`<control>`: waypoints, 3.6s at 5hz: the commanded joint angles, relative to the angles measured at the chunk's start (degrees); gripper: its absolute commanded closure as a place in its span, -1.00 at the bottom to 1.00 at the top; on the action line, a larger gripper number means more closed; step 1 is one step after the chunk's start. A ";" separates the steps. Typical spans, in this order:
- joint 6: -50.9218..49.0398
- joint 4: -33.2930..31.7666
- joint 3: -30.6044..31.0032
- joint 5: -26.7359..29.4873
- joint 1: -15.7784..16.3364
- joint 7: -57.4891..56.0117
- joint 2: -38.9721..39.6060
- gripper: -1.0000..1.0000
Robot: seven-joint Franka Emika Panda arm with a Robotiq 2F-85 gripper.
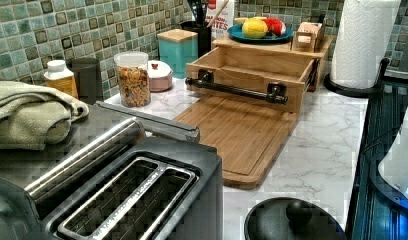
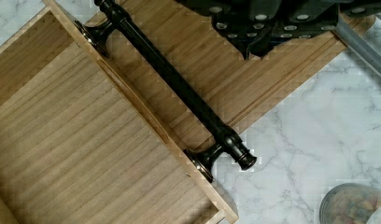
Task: Close the drawer.
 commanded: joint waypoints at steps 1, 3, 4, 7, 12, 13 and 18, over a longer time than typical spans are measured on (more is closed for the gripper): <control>0.92 -0.36 0.02 -0.21 -0.06 0.00 0.00 1.00; 4.96 -6.60 1.20 0.39 0.34 -16.40 -1.11 1.00; -3.90 -0.16 1.81 4.55 0.46 -21.25 5.77 1.00; 13.73 -14.80 4.64 -3.46 4.06 -25.12 2.55 1.00; 21.97 -15.38 2.66 -11.59 2.25 -21.12 8.35 1.00; 24.46 -16.57 4.63 -12.82 -1.19 -19.04 8.79 1.00; 29.01 -19.24 -4.74 -20.62 -9.16 -26.03 5.83 1.00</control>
